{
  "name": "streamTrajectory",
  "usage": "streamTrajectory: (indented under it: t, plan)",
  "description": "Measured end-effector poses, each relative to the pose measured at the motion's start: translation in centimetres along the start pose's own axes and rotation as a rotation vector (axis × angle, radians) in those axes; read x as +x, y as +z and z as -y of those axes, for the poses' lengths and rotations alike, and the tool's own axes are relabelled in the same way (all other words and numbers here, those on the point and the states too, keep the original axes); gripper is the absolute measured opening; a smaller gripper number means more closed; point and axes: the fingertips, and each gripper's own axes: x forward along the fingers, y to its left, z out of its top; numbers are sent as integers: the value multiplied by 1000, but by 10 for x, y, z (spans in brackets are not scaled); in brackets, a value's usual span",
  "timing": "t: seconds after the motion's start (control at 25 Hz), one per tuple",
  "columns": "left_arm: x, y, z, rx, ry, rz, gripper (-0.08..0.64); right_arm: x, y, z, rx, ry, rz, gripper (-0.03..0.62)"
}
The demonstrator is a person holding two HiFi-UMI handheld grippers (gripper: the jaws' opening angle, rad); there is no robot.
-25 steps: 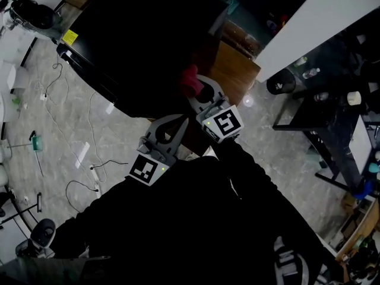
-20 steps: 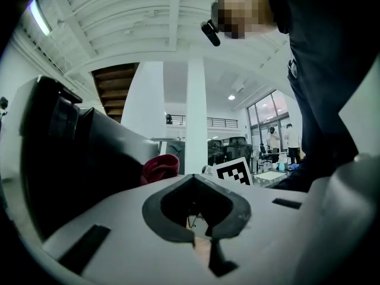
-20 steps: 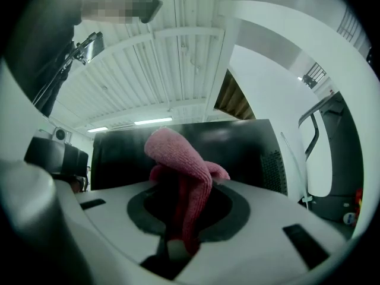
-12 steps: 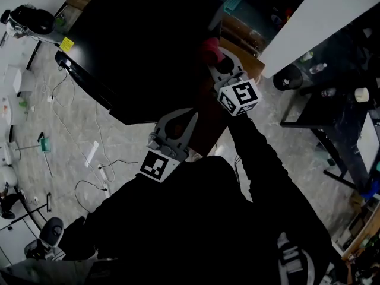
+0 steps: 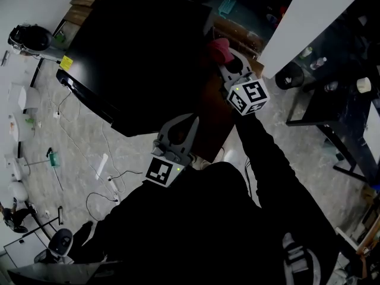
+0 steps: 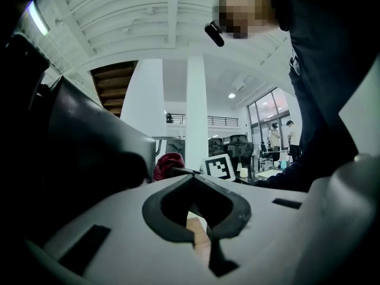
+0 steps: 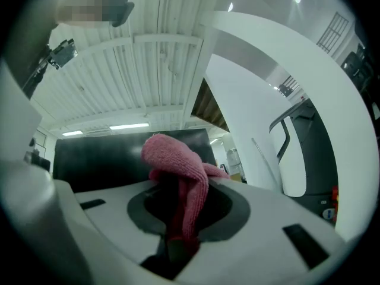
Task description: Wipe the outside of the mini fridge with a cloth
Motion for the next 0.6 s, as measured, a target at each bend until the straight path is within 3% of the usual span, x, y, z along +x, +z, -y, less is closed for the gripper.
streamTrajectory:
  t: [0.12,0.4,0.6]
  plan:
    - [-11,-17,-1,-7,-3,-24,2,-36,-25,-28,44,32,-30,87]
    - [-53,-93,-9,-65,12,-151,2,-96,-145,-117,111,111,-272,86]
    - [-72,-128,-6,-89,10,-208,2,-112,-201,-168,189,167,-356,86]
